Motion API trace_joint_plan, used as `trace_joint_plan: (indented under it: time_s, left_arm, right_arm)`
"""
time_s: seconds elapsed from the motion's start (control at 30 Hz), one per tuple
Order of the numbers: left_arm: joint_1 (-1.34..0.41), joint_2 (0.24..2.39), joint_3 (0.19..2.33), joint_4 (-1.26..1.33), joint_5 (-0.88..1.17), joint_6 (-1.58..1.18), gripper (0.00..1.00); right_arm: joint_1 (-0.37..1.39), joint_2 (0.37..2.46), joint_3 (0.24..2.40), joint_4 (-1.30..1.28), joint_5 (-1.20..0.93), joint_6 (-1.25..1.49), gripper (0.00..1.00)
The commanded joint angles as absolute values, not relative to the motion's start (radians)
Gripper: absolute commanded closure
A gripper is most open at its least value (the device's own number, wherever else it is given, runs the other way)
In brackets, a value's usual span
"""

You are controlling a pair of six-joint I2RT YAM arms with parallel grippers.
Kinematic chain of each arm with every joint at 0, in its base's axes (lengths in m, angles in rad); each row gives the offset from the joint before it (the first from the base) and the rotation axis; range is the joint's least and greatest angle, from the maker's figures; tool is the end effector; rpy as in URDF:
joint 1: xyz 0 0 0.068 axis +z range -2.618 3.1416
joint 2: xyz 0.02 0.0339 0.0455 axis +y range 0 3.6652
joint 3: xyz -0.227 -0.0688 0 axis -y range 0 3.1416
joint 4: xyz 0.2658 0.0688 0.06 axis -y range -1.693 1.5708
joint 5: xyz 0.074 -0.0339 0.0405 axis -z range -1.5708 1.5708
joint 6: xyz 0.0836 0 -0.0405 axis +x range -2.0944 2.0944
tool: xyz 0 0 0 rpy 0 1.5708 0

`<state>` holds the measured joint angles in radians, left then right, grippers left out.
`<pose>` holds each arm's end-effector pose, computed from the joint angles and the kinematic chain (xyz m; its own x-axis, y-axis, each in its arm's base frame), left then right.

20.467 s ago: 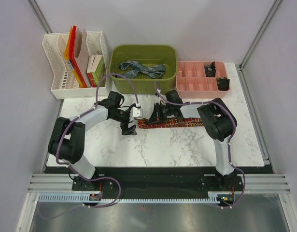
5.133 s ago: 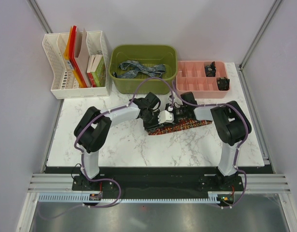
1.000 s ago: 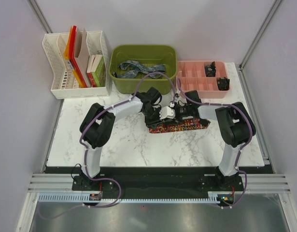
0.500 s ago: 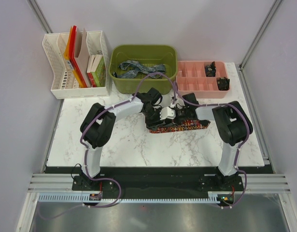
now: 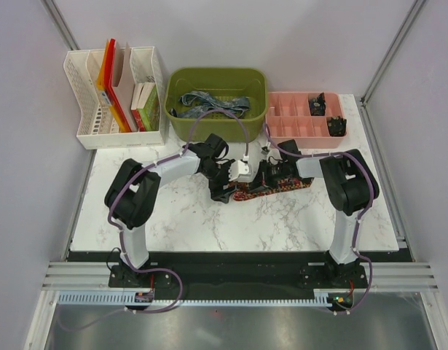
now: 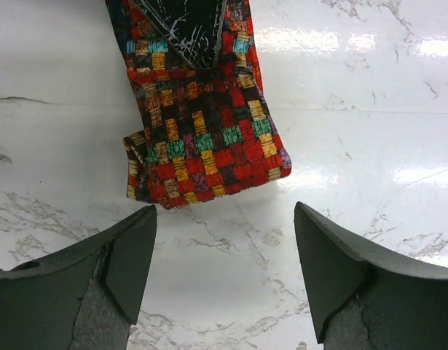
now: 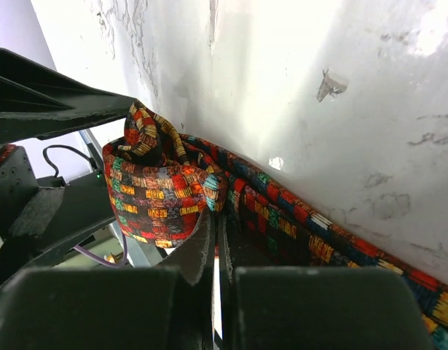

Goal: Roll the ties
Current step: Roll the tie at the center of the board.

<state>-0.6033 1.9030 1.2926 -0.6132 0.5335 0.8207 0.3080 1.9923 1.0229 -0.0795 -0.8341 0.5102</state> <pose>0.3019 -0.2596 0.0876 -0.0662 0.8106 -0.5818 0.9967 0.0261 -0.0771 0.3411 0.1735 0.0226 -0.9922 0.0287 -0.1215 -0.0814 0.5893 0.8038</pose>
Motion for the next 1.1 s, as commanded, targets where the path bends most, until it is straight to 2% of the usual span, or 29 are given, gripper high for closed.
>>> trace_joint_plan:
  time_s: [0.0,0.13,0.2,0.5,0.93,1.07]
  left_arm:
    - [-0.615,1.913,1.305,-0.537,0.554,0.799,0.18]
    - [-0.618,1.928,1.330,-0.531,0.557,0.776,0.18]
    - [-0.623,1.925,1.338,-0.526,0.561,0.761,0.22]
    - [-0.626,1.921,1.368,-0.531,0.568,0.733,0.46]
    - [-0.673,2.020,1.410,-0.564,0.549,0.745,0.45]
    - [-0.686,2.051,1.442,-0.612,0.525,0.753,0.53]
  right_arm:
    - [0.319,2.043,1.025,-0.129,-0.698,0.454,1.00]
    - [0.340,2.045,1.023,-0.106,-0.698,0.472,1.00]
    - [0.353,2.048,1.019,-0.092,-0.698,0.488,1.00]
    - [0.436,2.069,1.000,0.078,-0.704,0.669,1.00]
    - [0.486,2.057,0.983,0.254,-0.742,0.828,0.97]
    - [0.488,2.045,0.969,0.293,-0.776,0.858,0.89]
